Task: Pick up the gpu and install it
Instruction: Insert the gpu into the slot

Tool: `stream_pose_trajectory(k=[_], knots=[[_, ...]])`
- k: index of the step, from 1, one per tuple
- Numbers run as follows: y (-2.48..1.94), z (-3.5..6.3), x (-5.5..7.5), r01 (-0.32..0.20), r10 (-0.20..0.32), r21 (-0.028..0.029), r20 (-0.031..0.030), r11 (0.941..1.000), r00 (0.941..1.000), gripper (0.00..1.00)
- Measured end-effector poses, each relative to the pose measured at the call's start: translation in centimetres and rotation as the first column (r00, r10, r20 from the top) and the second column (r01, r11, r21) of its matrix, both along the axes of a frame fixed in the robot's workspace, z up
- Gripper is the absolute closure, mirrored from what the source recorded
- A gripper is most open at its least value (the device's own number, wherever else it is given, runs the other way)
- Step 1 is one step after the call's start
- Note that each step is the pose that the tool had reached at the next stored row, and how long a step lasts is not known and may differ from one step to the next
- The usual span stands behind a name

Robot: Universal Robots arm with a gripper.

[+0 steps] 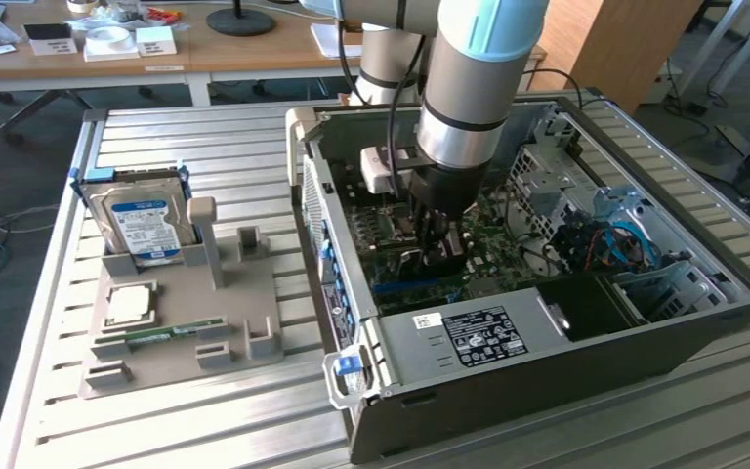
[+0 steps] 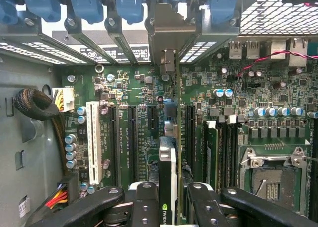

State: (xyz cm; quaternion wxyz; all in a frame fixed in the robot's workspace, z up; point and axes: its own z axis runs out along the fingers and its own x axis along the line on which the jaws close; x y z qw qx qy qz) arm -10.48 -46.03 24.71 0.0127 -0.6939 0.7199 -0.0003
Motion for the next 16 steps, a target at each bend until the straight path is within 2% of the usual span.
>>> stream_pose_trajectory(k=[16], knots=[[0.01, -0.23, -0.07, 0.000, 0.000, 0.0005, 0.0002, 1.0000, 1.0000, 0.73]])
